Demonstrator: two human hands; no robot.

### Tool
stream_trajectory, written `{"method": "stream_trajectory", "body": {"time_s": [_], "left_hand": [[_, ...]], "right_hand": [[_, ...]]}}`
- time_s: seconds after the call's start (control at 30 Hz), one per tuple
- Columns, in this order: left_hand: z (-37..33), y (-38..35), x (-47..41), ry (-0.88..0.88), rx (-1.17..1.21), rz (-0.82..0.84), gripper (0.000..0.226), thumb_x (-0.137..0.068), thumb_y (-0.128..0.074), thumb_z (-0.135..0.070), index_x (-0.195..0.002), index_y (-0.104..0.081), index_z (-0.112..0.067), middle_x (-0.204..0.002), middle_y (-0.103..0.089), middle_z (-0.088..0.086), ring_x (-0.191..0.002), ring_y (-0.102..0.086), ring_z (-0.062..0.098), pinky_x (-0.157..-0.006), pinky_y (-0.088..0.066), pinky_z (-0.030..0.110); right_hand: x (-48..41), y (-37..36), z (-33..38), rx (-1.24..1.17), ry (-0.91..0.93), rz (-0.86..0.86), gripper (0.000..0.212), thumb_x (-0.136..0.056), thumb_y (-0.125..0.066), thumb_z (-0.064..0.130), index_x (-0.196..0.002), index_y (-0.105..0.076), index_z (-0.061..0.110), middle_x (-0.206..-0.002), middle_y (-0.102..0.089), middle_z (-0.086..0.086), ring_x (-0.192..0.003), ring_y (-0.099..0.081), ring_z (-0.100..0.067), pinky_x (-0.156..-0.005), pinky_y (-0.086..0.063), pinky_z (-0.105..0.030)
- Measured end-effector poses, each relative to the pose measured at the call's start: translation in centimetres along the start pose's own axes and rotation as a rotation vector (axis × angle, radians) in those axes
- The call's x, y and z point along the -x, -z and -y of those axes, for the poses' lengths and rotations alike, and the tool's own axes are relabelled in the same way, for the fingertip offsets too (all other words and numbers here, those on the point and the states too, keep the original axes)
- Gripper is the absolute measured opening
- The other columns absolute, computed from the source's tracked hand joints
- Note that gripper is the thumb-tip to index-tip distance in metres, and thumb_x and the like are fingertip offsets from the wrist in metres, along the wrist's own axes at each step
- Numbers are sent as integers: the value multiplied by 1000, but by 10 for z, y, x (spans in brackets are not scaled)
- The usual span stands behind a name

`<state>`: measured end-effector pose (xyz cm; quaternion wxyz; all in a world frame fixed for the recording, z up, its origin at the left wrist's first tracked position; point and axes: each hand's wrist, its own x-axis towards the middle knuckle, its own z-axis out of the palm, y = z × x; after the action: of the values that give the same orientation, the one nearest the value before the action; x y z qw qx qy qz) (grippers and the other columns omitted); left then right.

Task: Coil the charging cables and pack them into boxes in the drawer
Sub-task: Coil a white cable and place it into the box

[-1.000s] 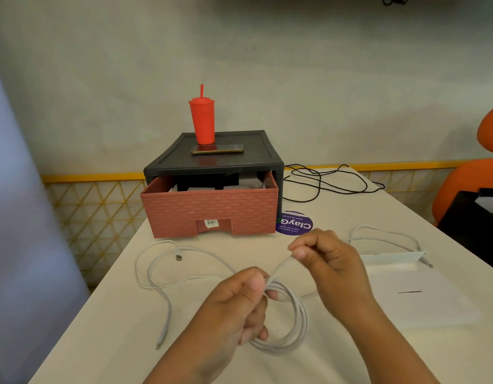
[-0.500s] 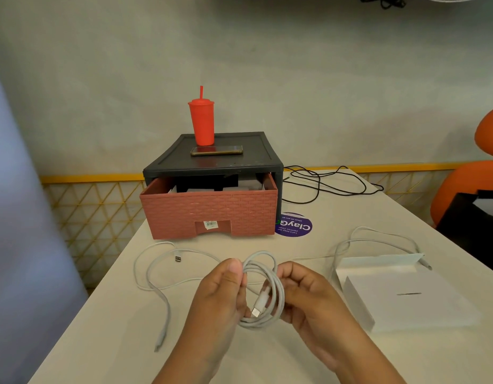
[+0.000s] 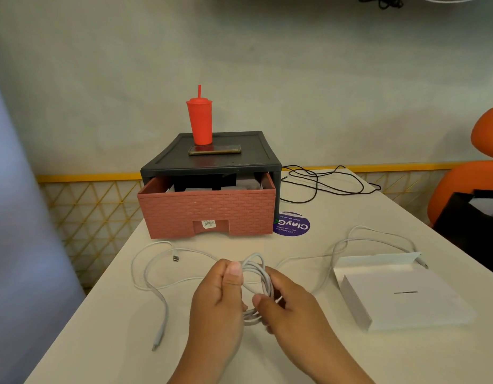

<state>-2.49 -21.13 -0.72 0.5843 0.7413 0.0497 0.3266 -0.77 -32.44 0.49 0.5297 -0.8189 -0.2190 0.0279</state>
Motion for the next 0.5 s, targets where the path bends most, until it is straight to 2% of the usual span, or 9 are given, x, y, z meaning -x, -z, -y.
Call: {"method": "stream_trajectory", "body": {"time_s": [0.03,0.1,0.13,0.2,0.27,0.37,0.43,0.5], "left_hand": [[2,-1,1,5,-20,-12,41,-93,-39,-30,-54,-50,-33,-47,-44,-8,-46,-44,6,-47,-37,14],[5,-1,2,-10,-55,-39,40,-94,-39,-29,-54,-45,-27,-48,-45,-8,-47,-45,11,-48,-37,17],[4,-1,2,-31,-76,-53,38,-92,-37,-36,-56,-42,-26,-49,-46,-8,-49,-46,16,-50,-38,21],[4,2,0,-51,-115,-74,38,-87,-35,-48,-58,-40,-24,-52,-47,-8,-55,-50,25,-53,-39,29],[9,7,-5,-34,-126,-125,41,-94,-41,-44,-60,-42,-21,-50,-46,-7,-55,-50,28,-53,-39,31],[4,14,-16,111,-27,-142,36,-92,-46,-36,-64,-48,-14,-42,-41,-6,-44,-46,12,-55,-41,33],[-8,18,-19,289,228,-95,36,-94,-48,-31,-65,-48,-10,-39,-33,-8,-36,-35,5,-53,-39,31],[-21,23,-19,453,562,19,33,-91,-46,-31,-66,-48,-8,-39,-27,-8,-33,-27,5,-50,-39,26]], "right_hand": [[2,1,3,91,-2,14,44,-92,-48,25,-109,-44,66,-94,-64,24,-83,-57,2,-84,-48,-26],[4,0,7,330,-48,19,52,-97,-36,33,-144,-16,40,-116,-62,10,-104,-56,-9,-83,-41,-27],[6,-1,7,435,-85,36,58,-99,-30,34,-147,1,32,-120,-60,1,-108,-56,-16,-77,-38,-28],[12,-4,9,555,-97,117,61,-100,-25,33,-146,15,27,-120,-59,-6,-106,-57,-21,-71,-33,-27],[13,-3,13,557,-45,168,59,-100,-25,35,-146,12,31,-115,-61,-6,-103,-58,-21,-73,-38,-28],[12,12,10,352,84,161,51,-96,-29,42,-142,-8,49,-95,-67,-4,-90,-59,-19,-84,-46,-27],[7,24,4,227,160,120,41,-96,-35,38,-132,-28,55,-72,-62,9,-72,-55,-5,-79,-46,-24],[0,31,0,148,222,77,35,-97,-42,27,-114,-43,57,-65,-59,21,-68,-55,1,-70,-42,-14]]}}
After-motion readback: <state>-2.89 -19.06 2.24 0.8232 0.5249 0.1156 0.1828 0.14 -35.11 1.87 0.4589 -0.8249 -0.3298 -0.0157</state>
